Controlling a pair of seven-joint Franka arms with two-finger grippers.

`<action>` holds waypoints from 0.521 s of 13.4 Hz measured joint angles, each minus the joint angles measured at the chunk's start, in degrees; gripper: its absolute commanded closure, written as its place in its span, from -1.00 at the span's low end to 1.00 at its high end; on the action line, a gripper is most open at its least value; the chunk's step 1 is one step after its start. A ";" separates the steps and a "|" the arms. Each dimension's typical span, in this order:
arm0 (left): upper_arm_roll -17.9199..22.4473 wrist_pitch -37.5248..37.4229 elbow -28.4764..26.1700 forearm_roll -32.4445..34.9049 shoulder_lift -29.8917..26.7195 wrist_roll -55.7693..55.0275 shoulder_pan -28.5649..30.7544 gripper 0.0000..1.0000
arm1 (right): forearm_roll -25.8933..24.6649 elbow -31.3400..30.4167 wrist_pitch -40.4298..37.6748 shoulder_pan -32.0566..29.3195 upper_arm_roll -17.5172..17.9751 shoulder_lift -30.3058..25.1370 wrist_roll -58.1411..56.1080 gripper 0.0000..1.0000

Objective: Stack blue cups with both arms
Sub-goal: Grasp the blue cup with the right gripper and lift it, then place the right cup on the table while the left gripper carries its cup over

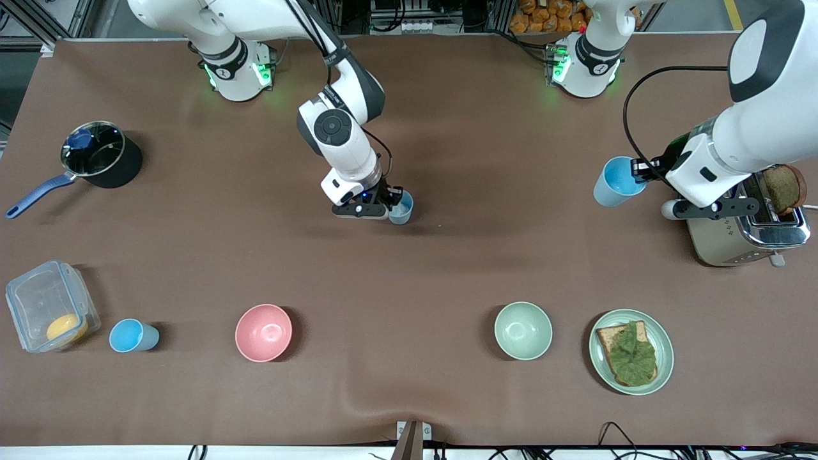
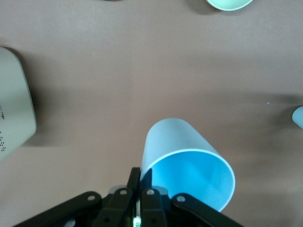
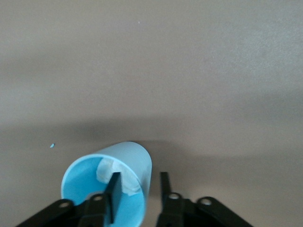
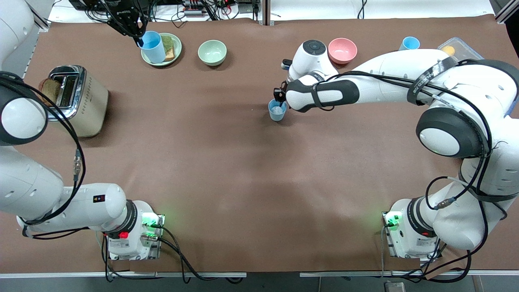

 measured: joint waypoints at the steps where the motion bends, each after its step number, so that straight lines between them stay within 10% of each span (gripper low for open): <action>1: 0.00 0.00 0.00 0.00 0.01 0.00 -0.01 1.00 | 0.00 0.53 -0.63 -0.07 -0.26 -0.01 0.00 -0.66; 7: -1.49 0.03 0.02 -0.52 0.04 -0.01 -0.45 1.00 | -1.84 12.98 -24.26 -3.92 -4.87 -1.98 -4.79 -0.95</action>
